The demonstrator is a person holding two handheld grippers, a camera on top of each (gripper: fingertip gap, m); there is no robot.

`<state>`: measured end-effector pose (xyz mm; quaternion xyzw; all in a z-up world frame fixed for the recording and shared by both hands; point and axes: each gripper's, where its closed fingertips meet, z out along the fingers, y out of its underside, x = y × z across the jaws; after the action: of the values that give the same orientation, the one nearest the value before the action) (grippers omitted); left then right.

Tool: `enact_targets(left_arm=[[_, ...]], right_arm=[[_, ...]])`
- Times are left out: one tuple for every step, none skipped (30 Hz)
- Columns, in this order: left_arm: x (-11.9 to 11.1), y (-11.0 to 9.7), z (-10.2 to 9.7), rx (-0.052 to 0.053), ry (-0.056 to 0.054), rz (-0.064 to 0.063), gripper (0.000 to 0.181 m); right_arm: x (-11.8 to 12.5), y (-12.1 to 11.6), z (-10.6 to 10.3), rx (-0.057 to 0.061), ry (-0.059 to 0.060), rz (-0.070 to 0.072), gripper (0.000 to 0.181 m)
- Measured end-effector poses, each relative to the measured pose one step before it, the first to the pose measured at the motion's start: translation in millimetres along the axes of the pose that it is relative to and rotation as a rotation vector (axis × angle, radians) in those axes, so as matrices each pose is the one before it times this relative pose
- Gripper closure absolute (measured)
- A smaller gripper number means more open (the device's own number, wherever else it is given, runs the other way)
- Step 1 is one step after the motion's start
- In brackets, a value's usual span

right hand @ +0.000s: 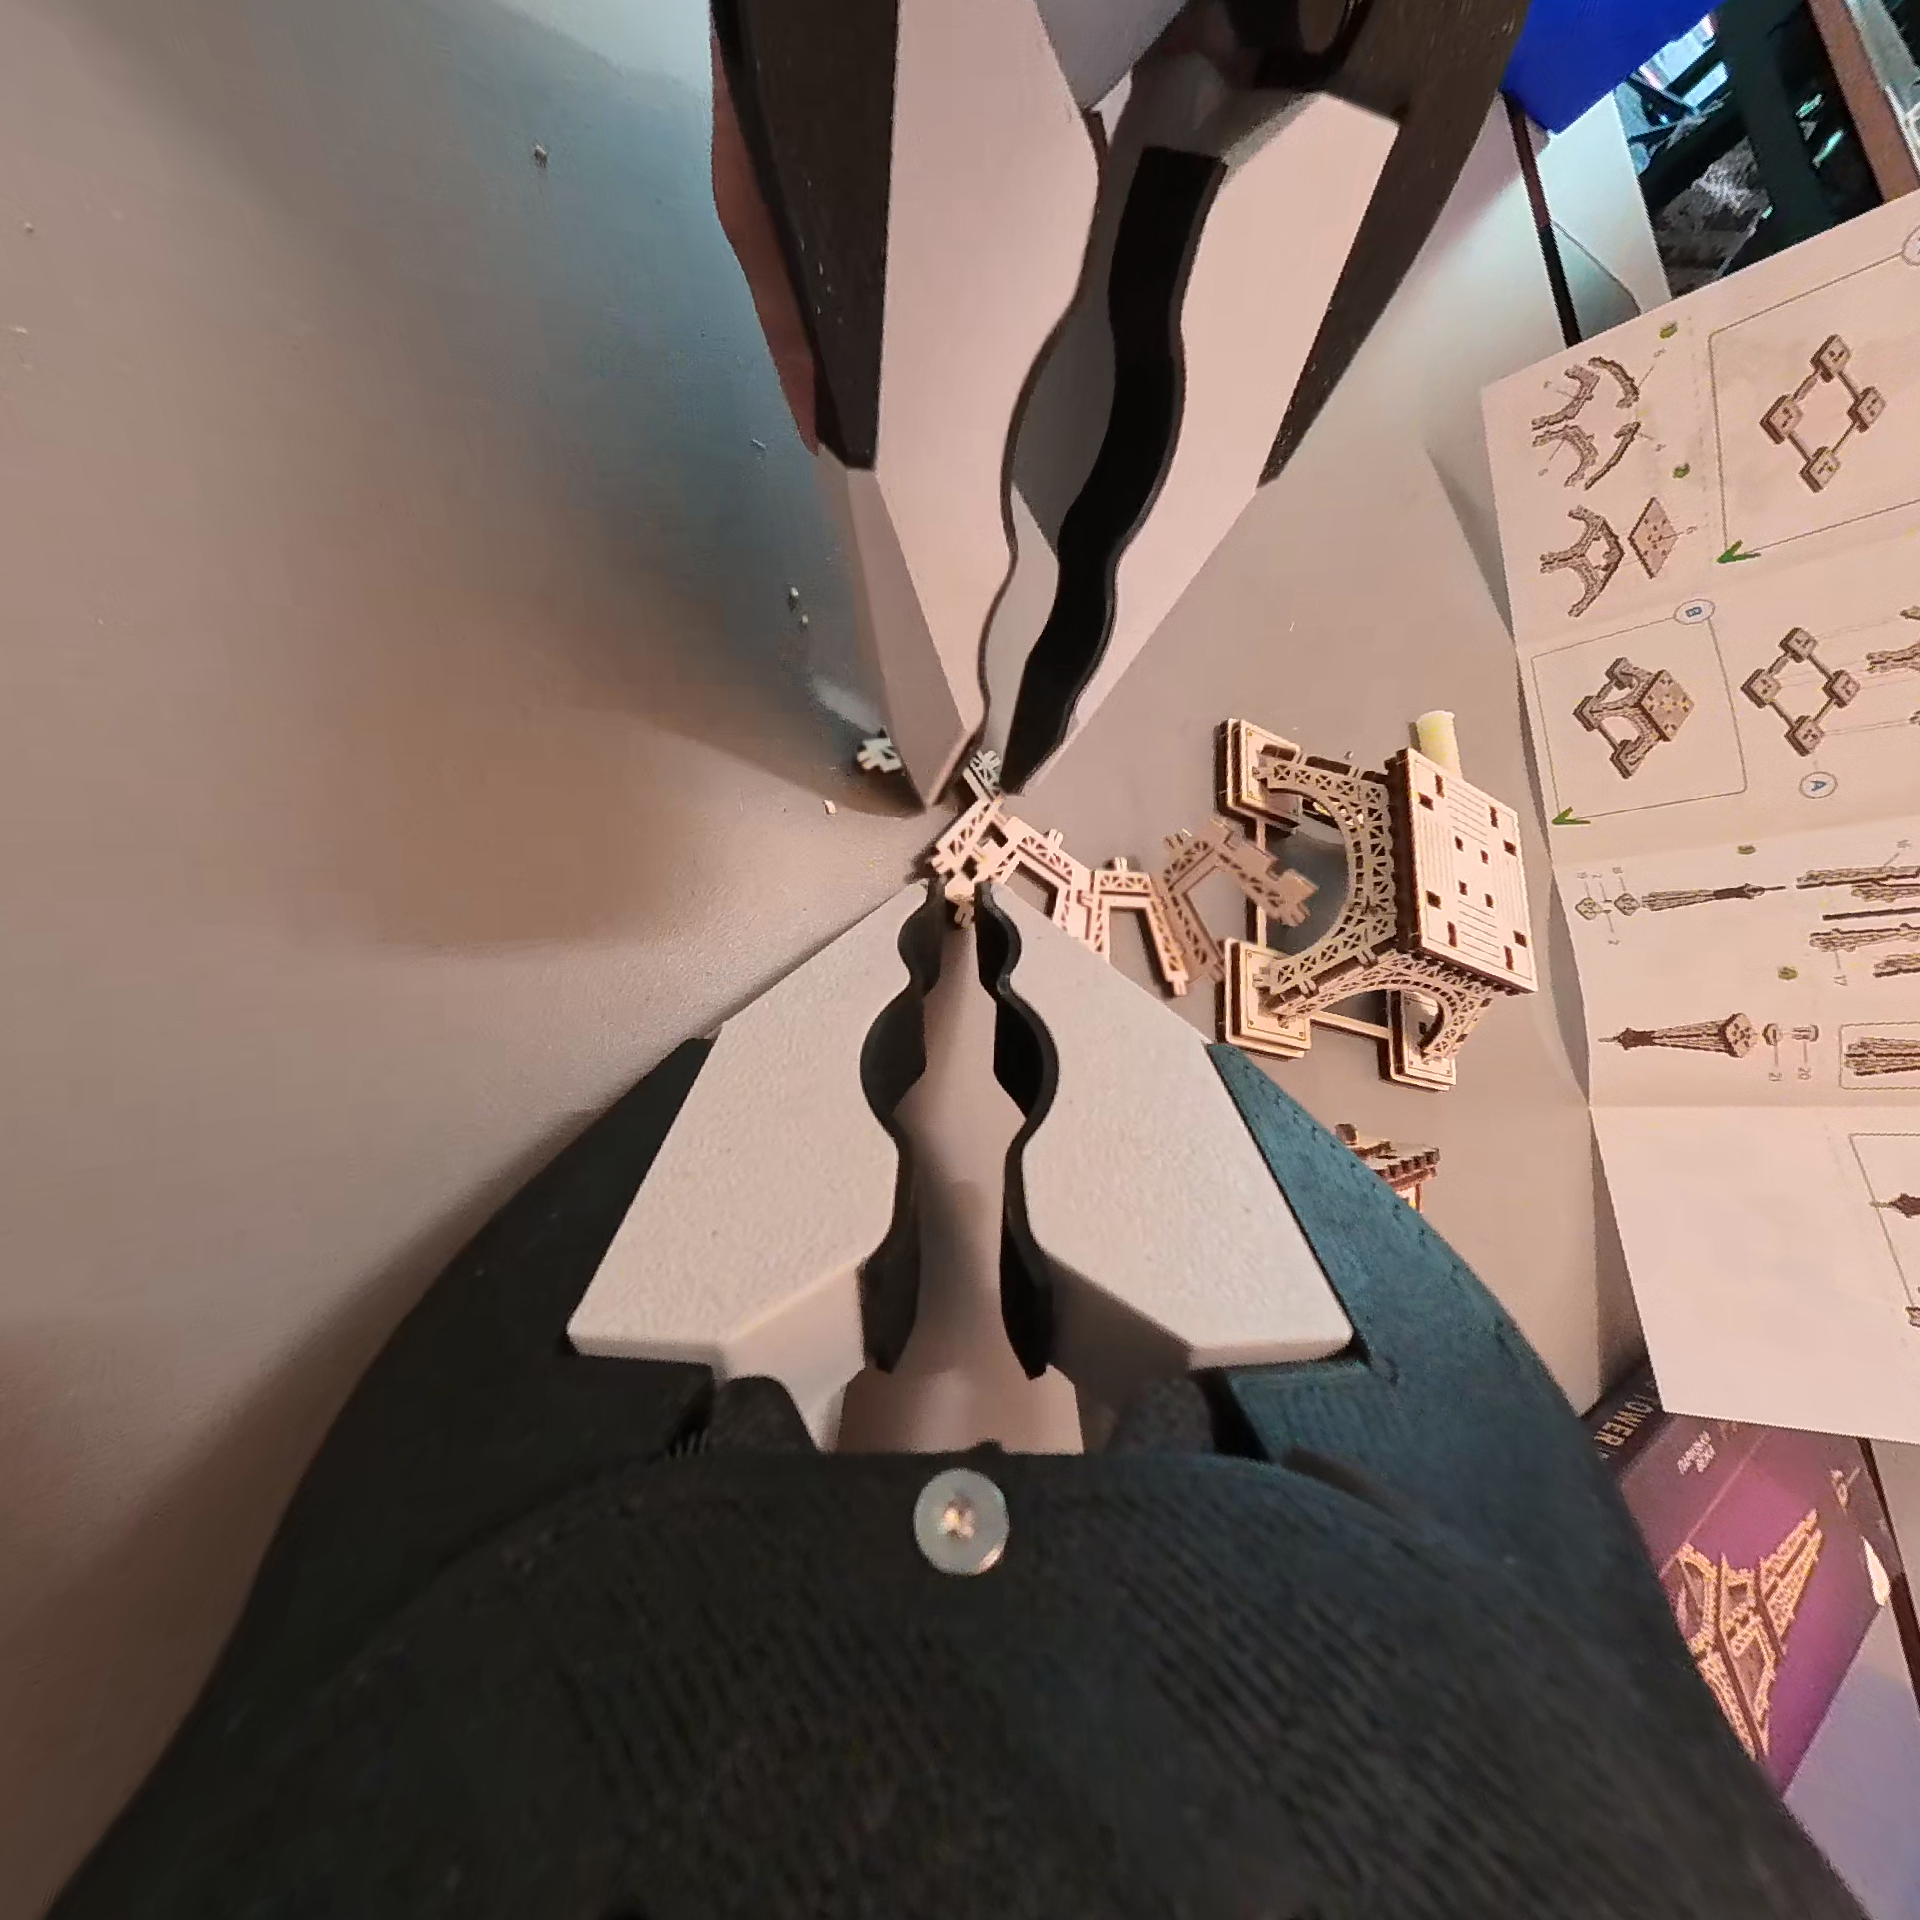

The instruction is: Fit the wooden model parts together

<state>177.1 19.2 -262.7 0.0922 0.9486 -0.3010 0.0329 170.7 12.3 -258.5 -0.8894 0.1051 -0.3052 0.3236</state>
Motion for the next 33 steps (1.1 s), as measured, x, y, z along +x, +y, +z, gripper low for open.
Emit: enact_targets(left_arm=[[-0.30, -0.15, 0.31, -0.0022, -0.0061, 0.0127, 0.175], [-0.97, 0.05, 0.18, -0.0030, -0.0116, 0.0190, 0.175], [-0.89, -0.11, 0.00, -0.0016, -0.0121, 0.0226, 0.176], [-1.04, 0.06, 0.21, -0.0032, -0.0123, 0.0172, 0.177], [-1.48, 0.06, 0.14, -0.0045, -0.0146, 0.0080, 0.177], [-1.54, -0.63, 0.04, 0.0004, -0.0146, 0.0055, 0.179], [-0.82, -1.75, -0.39, 0.0089, -0.0110, 0.0073, 0.181], [-0.09, -2.38, -0.64, 0.0135, -0.0056, 0.0100, 0.181], [0.43, -1.94, -0.68, 0.0115, -0.0024, 0.0097, 0.178], [1.13, -1.19, -0.60, 0.0054, 0.0040, 0.0098, 0.176], [0.45, -0.30, -0.72, 0.0000, 0.0001, 0.0066, 0.174], [-1.01, 1.18, -0.77, -0.0088, -0.0060, -0.0010, 0.171], [-1.70, 2.64, -0.77, -0.0157, -0.0060, -0.0105, 0.169], [0.12, 2.68, -0.55, -0.0141, 0.0105, -0.0173, 0.166], [0.94, 1.56, -0.28, -0.0053, 0.0174, -0.0168, 0.164], [0.45, -0.09, 0.01, 0.0058, 0.0126, -0.0131, 0.163], [0.85, 0.03, 0.64, 0.0042, 0.0150, -0.0136, 0.164], [1.42, 0.85, 1.03, -0.0035, 0.0178, -0.0133, 0.165], [0.13, 1.05, 1.30, -0.0062, 0.0066, -0.0090, 0.166], [-0.51, 1.08, 1.40, -0.0060, 0.0008, -0.0042, 0.167], [0.57, -0.73, 0.72, 0.0053, 0.0066, -0.0049, 0.168], [0.12, -0.65, 0.26, 0.0043, 0.0060, -0.0046, 0.168], [-0.69, 0.03, 0.17, -0.0003, 0.0007, -0.0047, 0.170], [-2.77, 0.31, 0.18, -0.0013, -0.0124, -0.0065, 0.176], [-0.79, 0.01, 0.09, 0.0011, -0.0005, -0.0112, 0.176], [-0.71, 0.11, -0.16, 0.0005, 0.0001, -0.0168, 0.176], [-0.39, 0.14, -0.34, 0.0015, -0.0004, -0.0104, 0.177], [0.11, -0.46, -0.57, 0.0069, -0.0027, 0.0024, 0.179], [-0.67, -0.75, -0.68, 0.0103, -0.0131, 0.0107, 0.181], [-0.95, -0.39, -0.92, 0.0083, -0.0176, 0.0130, 0.181], [-0.15, 0.04, -0.82, 0.0044, -0.0122, 0.0138, 0.181], [0.10, 0.26, -0.36, 0.0013, -0.0088, 0.0127, 0.181], [-0.60, -0.01, -0.22, 0.0017, -0.0118, 0.0089, 0.181]], right_arm=[[0.19, 0.00, 0.08, 0.0001, -0.0002, 0.0014, 0.177], [0.19, 0.03, -0.05, 0.0005, -0.0007, 0.0023, 0.177], [0.06, 0.05, -0.02, 0.0003, -0.0011, 0.0010, 0.177], [0.18, 0.11, -0.14, 0.0003, 0.0008, -0.0011, 0.177], [0.21, 0.22, -0.15, 0.0000, 0.0002, -0.0009, 0.177], [-0.02, 0.09, -0.11, 0.0006, -0.0012, 0.0013, 0.177], [0.03, 0.07, -0.17, 0.0013, -0.0023, 0.0014, 0.177], [0.07, 0.02, -0.14, 0.0017, -0.0023, 0.0007, 0.177], [0.14, 0.02, -0.08, 0.0010, -0.0001, 0.0013, 0.176], [0.16, 0.04, -0.03, 0.0009, -0.0003, 0.0017, 0.176], [-0.01, 0.06, -0.02, -0.0003, -0.0007, 0.0022, 0.176], [0.22, 0.02, 0.02, -0.0006, 0.0008, 0.0015, 0.176], [0.14, -0.01, 0.01, 0.0001, 0.0006, -0.0008, 0.175], [-0.05, -0.01, -0.06, 0.0001, -0.0001, -0.0007, 0.176], [0.00, -0.05, 0.04, -0.0002, -0.0002, -0.0008, 0.176], [-0.13, -0.03, 0.02, -0.0004, 0.0003, -0.0017, 0.176], [-0.10, 0.04, 0.07, -0.0004, 0.0005, -0.0022, 0.176], [-0.15, 0.03, 0.01, -0.0004, 0.0006, -0.0026, 0.176], [-0.19, -0.04, -0.05, -0.0004, 0.0001, -0.0024, 0.177], [-0.15, -0.03, 0.10, 0.0000, 0.0000, -0.0024, 0.177], [-0.08, -0.05, 0.07, 0.0002, -0.0002, -0.0016, 0.177], [0.03, 0.00, 0.00, 0.0000, 0.0000, -0.0004, 0.177], [-0.13, 0.06, 0.06, 0.0000, -0.0007, -0.0002, 0.177], [-0.09, -0.01, 0.01, 0.0001, -0.0009, -0.0006, 0.177], [-0.01, 0.00, 0.05, -0.0001, 0.0007, -0.0008, 0.177], [0.00, 0.03, -0.03, -0.0004, 0.0011, -0.0013, 0.177], [0.22, -0.03, -0.05, 0.0002, 0.0015, -0.0012, 0.177], [0.37, 0.07, -0.12, 0.0006, 0.0021, -0.0010, 0.177], [0.14, 0.16, -0.07, 0.0004, 0.0006, -0.0015, 0.176], [0.17, 0.18, -0.19, 0.0003, 0.0008, -0.0004, 0.176], [0.18, 0.28, -0.17, 0.0003, -0.0006, 0.0017, 0.176], [0.16, 0.14, -0.16, 0.0004, -0.0016, 0.0039, 0.175], [0.05, 0.09, -0.04, 0.0007, -0.0019, 0.0035, 0.175]])
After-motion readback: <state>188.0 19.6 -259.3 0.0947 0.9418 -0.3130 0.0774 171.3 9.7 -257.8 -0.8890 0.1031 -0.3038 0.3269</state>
